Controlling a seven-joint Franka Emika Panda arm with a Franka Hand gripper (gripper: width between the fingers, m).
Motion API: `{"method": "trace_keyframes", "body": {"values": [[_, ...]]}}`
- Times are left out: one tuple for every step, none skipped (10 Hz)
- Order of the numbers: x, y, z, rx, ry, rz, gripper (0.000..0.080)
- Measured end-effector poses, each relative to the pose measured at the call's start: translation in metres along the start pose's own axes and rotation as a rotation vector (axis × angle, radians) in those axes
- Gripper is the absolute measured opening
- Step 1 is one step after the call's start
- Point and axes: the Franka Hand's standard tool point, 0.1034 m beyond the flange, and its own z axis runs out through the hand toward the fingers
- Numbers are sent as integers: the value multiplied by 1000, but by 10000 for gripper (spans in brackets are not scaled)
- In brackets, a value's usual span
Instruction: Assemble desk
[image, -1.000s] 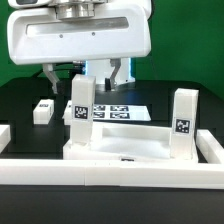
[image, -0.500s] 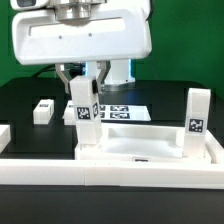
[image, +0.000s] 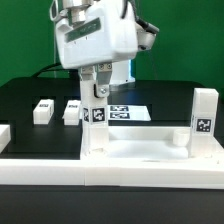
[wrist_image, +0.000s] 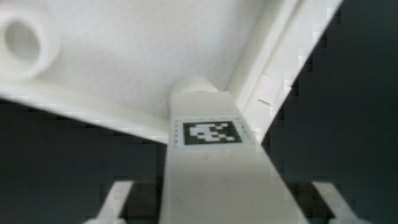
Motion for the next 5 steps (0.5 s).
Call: {"method": "trace_keyframes", "body": {"values": [[0, 0, 0, 1, -2, 94, 292], [1, 0, 0, 0, -6, 180, 292], [3, -1, 0, -8, -15, 248, 292], [4, -1, 0, -10, -20, 290, 292], [3, -2, 1, -9, -19, 285, 346]]}}
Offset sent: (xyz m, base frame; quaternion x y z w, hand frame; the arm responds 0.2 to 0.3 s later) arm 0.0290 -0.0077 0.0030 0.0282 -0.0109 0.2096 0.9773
